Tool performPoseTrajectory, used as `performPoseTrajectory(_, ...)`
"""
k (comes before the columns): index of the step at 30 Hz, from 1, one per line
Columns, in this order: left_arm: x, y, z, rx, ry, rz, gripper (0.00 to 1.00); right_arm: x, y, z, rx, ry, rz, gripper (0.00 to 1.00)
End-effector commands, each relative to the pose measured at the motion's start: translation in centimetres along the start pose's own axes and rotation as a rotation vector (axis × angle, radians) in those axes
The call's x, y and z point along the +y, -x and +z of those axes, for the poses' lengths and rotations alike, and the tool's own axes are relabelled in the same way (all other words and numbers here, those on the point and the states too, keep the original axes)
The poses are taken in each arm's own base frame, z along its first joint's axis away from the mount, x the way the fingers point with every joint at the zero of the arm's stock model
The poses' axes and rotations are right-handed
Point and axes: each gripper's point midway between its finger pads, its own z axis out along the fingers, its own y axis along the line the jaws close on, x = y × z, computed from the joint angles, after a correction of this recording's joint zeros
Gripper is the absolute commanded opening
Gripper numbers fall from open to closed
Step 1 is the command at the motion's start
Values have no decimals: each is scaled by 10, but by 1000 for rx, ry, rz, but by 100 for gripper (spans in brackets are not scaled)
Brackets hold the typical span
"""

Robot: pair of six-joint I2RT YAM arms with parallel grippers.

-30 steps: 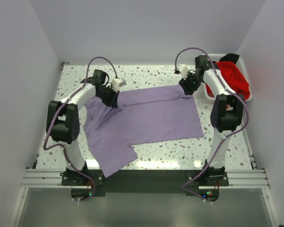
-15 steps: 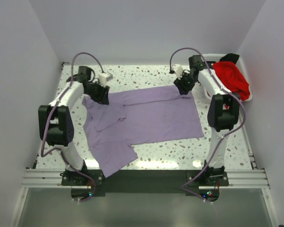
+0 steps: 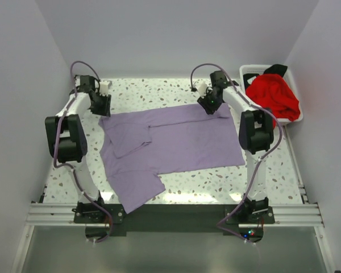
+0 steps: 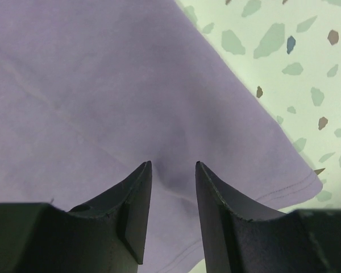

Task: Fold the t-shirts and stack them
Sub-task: Fold the tshirt

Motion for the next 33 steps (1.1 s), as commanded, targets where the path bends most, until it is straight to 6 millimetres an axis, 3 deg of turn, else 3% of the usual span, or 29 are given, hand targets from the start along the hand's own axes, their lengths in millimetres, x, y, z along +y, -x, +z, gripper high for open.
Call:
performPoseTrajectory(1, 18, -7, 14, 37, 81, -71, 38, -32, 2, 5, 14, -138, 29, 40)
performPoseTrajectory(6, 28, -41, 39, 138, 124, -80, 37, -39, -19, 14, 88, -185, 7, 39)
performPoseTrajectory(10, 42, -45, 63, 181, 161, -74, 35, -43, -40, 25, 159, -227, -9, 40)
performPoseTrajectory(11, 47, -30, 65, 155, 173, -70, 34, -45, -42, 28, 169, -239, -8, 41)
performPoseTrajectory(12, 50, -34, 78, 174, 171, -69, 34, -48, -42, 30, 172, -248, -3, 41)
performPoseTrajectory(13, 57, -14, 78, 138, 185, -63, 34, -55, -36, 31, 159, -271, 0, 43)
performPoseTrajectory(15, 64, -9, 96, 141, 190, -53, 33, -64, -41, 44, 183, -309, 15, 45)
performPoseTrajectory(16, 67, -6, 99, 143, 197, -51, 33, -75, -30, 41, 166, -346, 15, 46)
performPoseTrajectory(17, 75, 21, 96, 88, 215, -40, 33, -78, -28, 43, 170, -354, 31, 46)
performPoseTrajectory(18, 77, 22, 105, 91, 211, -37, 33, -78, -30, 53, 181, -339, 39, 47)
performPoseTrajectory(19, 78, 31, 105, 71, 208, -27, 32, -87, -20, 47, 162, -363, 45, 48)
performPoseTrajectory(23, 82, 78, 84, -77, 211, 14, 38, -95, 0, 32, 95, -397, 65, 61)
performPoseTrajectory(24, 74, 98, 63, -144, 175, 28, 40, -94, 11, 15, 61, -389, 72, 68)
performPoseTrajectory(26, 64, 115, 42, -213, 133, 51, 48, -83, 25, -1, -2, -338, 105, 76)
performPoseTrajectory(27, 51, 136, 10, -288, 97, 79, 51, -76, 35, -29, -34, -321, 104, 94)
performPoseTrajectory(29, 38, 137, -14, -311, 53, 128, 62, -61, 47, -54, -87, -266, 90, 99)
performPoseTrajectory(30, 22, 148, -46, -365, 10, 174, 66, -55, 48, -65, -96, -250, 82, 99)
performPoseTrajectory(31, 13, 141, -58, -353, -17, 197, 71, -44, 47, -88, -106, -231, 68, 99)
performPoseTrajectory(32, 5, 125, -59, -322, -48, 243, 87, -33, 46, -96, -113, -193, 34, 99)
performPoseTrajectory(33, -10, 125, -88, -359, -83, 289, 99, -20, 34, -97, -86, -153, 26, 99)
